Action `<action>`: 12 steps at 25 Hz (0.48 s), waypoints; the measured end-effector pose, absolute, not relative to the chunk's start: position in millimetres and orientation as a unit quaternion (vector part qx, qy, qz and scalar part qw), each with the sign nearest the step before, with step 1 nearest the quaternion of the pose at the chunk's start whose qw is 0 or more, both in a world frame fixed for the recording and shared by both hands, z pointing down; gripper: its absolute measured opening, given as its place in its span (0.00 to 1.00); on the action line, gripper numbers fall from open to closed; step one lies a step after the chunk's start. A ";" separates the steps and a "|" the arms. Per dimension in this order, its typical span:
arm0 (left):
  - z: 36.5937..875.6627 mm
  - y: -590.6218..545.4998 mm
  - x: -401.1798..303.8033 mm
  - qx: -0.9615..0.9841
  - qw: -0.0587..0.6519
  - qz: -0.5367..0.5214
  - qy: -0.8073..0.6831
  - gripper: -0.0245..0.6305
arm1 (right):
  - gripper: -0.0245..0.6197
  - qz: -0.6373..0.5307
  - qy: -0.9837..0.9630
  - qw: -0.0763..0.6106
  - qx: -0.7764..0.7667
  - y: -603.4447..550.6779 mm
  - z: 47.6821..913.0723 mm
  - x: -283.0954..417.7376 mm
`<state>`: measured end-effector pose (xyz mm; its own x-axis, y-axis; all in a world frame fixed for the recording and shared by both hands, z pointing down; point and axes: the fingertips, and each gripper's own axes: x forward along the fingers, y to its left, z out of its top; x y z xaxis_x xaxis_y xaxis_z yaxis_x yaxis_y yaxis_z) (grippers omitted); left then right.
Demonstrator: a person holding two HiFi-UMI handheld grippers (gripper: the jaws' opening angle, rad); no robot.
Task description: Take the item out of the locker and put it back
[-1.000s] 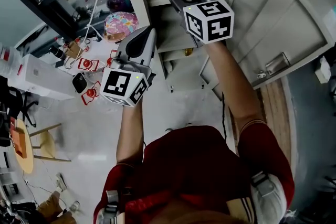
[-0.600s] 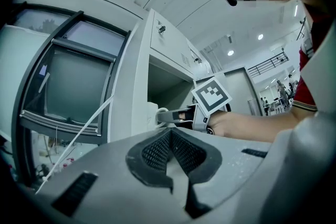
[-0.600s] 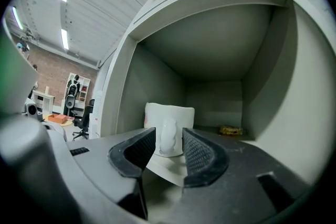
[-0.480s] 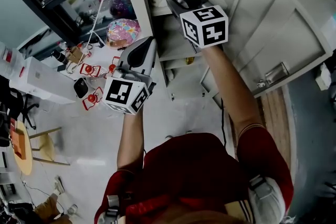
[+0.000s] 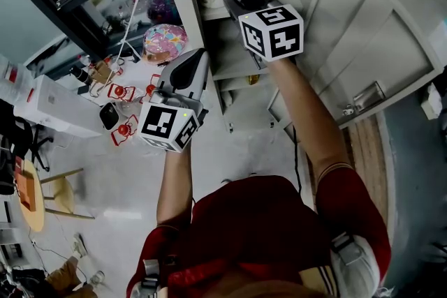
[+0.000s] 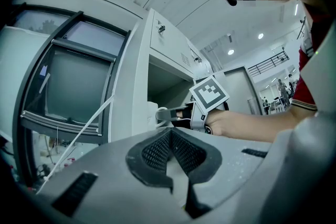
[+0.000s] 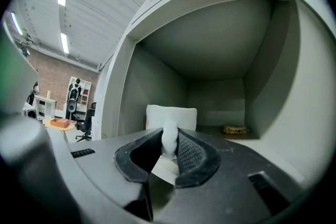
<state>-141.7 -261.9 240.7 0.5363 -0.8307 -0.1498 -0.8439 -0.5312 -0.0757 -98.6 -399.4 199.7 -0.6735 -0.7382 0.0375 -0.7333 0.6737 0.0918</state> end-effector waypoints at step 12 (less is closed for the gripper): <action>237.7 -255.6 -146.0 -0.872 0.071 0.049 0.482 0.05 | 0.10 0.005 -0.913 -0.008 0.407 -396.5 195.8 -95.3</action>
<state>-146.0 -255.6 237.7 0.5297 -0.8342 -0.1533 -0.8480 -0.5244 -0.0763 -95.3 -396.5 195.8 -0.6685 -0.7436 -0.0104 -0.7434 0.6686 -0.0162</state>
